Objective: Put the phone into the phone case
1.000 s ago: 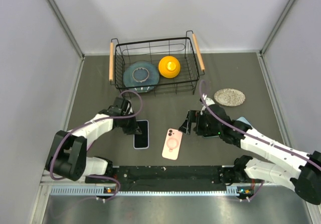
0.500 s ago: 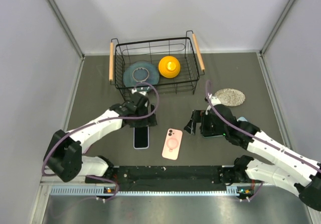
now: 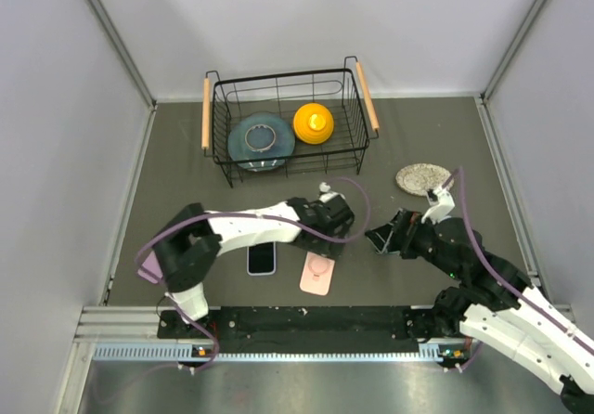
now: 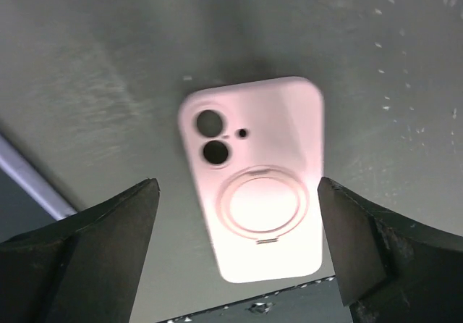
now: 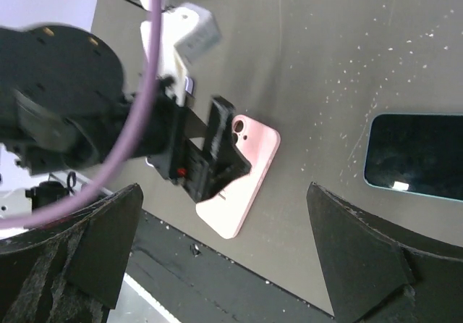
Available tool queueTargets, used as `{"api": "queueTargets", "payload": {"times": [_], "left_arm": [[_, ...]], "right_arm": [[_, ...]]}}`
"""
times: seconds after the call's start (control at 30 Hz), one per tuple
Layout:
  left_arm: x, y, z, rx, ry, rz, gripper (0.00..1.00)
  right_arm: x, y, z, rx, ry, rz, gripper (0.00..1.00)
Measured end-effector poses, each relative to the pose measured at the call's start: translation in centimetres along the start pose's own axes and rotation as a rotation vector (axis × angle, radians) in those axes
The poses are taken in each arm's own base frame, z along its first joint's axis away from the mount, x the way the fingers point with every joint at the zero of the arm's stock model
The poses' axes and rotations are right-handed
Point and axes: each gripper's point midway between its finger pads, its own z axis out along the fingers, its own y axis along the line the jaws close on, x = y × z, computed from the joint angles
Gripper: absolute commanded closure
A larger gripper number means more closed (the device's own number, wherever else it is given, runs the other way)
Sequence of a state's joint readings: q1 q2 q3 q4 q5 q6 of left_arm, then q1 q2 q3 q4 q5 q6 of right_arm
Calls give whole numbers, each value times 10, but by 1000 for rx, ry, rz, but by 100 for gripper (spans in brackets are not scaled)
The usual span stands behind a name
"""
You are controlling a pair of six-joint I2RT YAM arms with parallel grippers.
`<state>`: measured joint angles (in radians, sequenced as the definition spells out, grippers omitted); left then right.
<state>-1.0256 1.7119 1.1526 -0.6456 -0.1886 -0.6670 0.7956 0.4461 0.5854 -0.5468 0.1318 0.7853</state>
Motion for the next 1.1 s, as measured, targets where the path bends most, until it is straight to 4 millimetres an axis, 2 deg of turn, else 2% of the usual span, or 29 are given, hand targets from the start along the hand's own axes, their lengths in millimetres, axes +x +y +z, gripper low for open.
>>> {"api": "queueTargets", "payload": {"times": [0.1, 0.2, 0.3, 0.53, 1.1], "left_arm": [[10, -21, 9, -22, 29, 66, 1], [21, -31, 12, -29, 45, 94, 1], [28, -31, 14, -41, 62, 103, 1], [29, -26, 16, -72, 63, 95, 16], [28, -23, 17, -98, 42, 63, 26]], "right_arm": [[1, -9, -7, 26, -18, 20, 4], [5, -18, -11, 58, -11, 22, 4], [7, -23, -13, 78, -8, 22, 4], [9, -29, -13, 101, -10, 27, 4], [15, -32, -11, 107, 4, 46, 4]]}}
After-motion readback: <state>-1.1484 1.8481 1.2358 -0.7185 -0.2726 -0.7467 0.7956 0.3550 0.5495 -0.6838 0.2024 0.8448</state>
